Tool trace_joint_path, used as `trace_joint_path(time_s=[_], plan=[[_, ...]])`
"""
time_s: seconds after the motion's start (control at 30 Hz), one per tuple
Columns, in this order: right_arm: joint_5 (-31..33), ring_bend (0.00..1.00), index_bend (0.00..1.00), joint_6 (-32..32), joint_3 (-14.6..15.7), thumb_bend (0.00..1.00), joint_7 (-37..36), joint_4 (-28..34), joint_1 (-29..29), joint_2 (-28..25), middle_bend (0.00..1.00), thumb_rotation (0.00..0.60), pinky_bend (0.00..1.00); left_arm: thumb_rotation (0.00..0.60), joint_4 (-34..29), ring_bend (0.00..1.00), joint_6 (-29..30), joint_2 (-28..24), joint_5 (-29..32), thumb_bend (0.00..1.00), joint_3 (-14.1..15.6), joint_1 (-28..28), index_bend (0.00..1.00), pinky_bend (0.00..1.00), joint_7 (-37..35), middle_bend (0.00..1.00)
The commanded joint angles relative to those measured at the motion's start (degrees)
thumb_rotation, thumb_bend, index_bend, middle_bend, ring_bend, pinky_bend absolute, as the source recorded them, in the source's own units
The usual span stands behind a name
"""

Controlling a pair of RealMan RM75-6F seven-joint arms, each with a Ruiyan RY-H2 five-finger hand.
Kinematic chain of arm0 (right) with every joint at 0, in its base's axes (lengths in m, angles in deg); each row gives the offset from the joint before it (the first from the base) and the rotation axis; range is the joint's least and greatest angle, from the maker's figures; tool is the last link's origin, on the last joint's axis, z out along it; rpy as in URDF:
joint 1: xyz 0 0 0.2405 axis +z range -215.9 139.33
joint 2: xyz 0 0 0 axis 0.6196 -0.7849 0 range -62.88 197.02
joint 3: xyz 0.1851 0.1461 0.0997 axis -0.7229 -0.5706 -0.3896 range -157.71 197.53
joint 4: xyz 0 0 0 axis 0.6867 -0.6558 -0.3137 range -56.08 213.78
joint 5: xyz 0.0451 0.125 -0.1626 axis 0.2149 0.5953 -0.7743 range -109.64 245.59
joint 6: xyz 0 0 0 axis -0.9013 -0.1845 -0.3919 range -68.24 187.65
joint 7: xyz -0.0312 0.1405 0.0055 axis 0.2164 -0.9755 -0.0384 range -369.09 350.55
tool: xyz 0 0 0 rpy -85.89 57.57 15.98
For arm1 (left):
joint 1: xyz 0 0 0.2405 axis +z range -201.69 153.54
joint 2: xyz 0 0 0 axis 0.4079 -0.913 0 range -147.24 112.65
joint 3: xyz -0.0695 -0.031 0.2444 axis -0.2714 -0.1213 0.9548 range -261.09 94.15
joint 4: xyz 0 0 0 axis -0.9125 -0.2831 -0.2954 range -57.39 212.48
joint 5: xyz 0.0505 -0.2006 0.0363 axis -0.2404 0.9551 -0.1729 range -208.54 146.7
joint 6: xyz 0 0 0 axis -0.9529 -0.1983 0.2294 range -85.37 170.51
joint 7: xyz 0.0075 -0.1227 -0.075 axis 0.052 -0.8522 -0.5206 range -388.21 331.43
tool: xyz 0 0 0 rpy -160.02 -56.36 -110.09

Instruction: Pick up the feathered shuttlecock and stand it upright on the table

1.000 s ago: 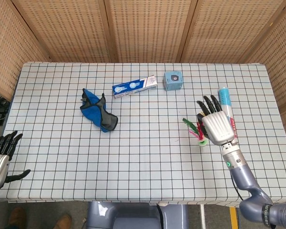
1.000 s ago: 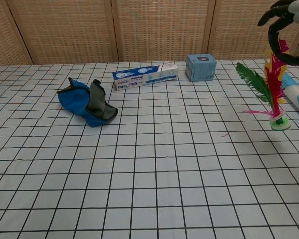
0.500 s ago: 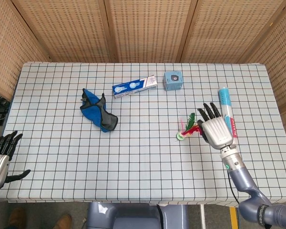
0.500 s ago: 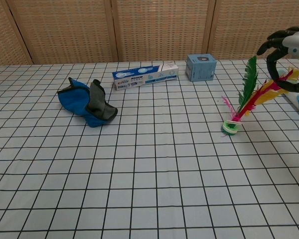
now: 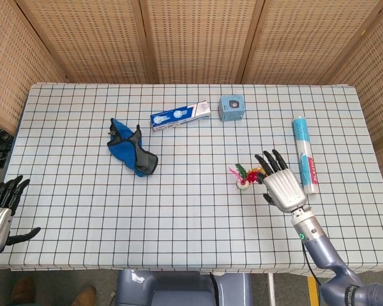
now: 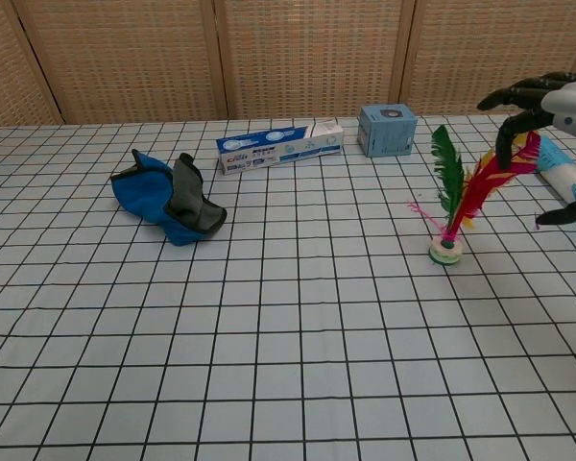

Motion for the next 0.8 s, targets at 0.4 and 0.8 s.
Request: trace_joint_path(time_s=[0.4, 0.8], plan=[[-6.69, 0.0, 0.0, 10.08, -0.27, 0.0, -12.64, 2.46, -6.51, -9.66, 0.0, 0.6, 0.0, 0.6, 0.2, 0.0, 1.35, -0.41, -1.08, 0.0, 0.31, 0.65, 0.0, 0.0, -1.12, 0.0], [-10.07, 0.0, 0.0, 20.34, 4.53, 0.0, -23.53, -5.32, -17.13, -9.32, 0.0, 0.6, 0.0, 0.6, 0.39, 0.0, 5.02, -1.29, -3.4, 0.0, 0.42, 2.01, 0.0, 0.0, -3.31, 0.0]])
